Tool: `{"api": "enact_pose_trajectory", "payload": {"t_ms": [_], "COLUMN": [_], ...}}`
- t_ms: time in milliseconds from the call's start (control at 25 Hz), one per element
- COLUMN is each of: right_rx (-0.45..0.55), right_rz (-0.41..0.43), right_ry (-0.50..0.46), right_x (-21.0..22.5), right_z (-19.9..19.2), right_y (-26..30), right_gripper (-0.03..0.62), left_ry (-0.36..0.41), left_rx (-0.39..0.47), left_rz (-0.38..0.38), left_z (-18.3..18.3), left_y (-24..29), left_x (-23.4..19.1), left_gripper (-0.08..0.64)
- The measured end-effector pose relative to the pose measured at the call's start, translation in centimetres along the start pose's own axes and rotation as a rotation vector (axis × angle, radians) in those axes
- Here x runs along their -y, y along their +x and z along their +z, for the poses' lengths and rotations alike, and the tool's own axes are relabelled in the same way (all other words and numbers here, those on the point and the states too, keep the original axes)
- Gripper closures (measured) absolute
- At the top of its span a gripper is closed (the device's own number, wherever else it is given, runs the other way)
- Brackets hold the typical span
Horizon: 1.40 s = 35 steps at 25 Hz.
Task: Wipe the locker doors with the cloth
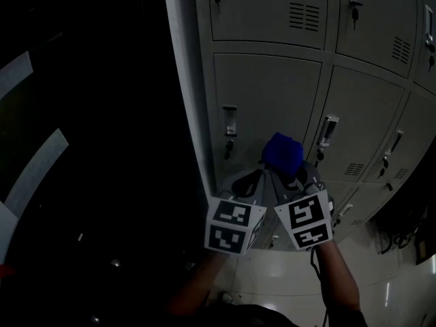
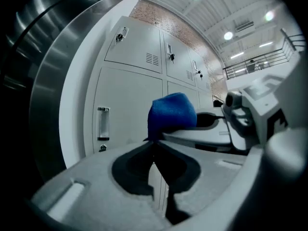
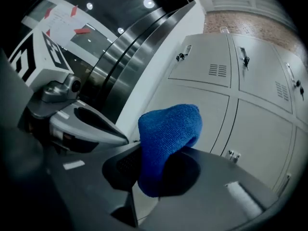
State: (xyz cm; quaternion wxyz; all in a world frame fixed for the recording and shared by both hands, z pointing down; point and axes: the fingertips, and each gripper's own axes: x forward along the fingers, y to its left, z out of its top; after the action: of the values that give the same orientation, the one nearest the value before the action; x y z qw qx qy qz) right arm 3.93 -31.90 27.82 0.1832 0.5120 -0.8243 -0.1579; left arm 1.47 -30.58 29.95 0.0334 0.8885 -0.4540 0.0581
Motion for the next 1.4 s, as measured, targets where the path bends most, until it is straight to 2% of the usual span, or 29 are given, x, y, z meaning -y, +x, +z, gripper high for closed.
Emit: {"api": "enact_pose_trajectory", "payload": {"t_ms": [160,360,480,600,760,880,1160,1400], "right_rx": [0.018,0.047,0.046,0.032,0.041,0.027,0.092,0.053], "right_rz": [-0.11,-0.272,-0.399,-0.473,-0.529,-0.536,-0.58,-0.571], "right_ry": [-0.084,-0.178,-0.265,-0.364,-0.467,-0.507,-0.541,-0.56], "right_x": [3.9,9.4,13.0,15.3,17.0,17.6,18.2,17.0], "right_z": [3.1,6.8,8.8,10.3,11.5,10.9,12.6,11.1], "right_y": [1.4,1.7,1.7,1.9,2.3,3.4,3.1,4.1], "right_gripper": [0.523,0.525,0.523,0.524,0.523,0.523,0.523,0.523], "left_ry": [0.011,0.016,0.015,0.012,0.002,-0.036,-0.047,-0.047], "left_rx": [0.013,0.042,0.043,0.031,0.039,0.04,0.028,0.023], "left_rz": [-0.062,-0.103,-0.123,-0.128,-0.106,-0.09,-0.071,-0.066], "left_z": [1.1,2.3,2.1,1.5,1.4,1.3,0.8,0.1], "left_y": [1.1,2.0,2.5,3.2,4.1,5.0,5.8,5.5], "left_x": [-1.0,-2.1,-2.2,-2.4,-2.9,-3.3,-3.7,-4.1], "left_gripper": [0.555,0.555,0.555,0.555,0.555,0.555,0.555,0.555]}}
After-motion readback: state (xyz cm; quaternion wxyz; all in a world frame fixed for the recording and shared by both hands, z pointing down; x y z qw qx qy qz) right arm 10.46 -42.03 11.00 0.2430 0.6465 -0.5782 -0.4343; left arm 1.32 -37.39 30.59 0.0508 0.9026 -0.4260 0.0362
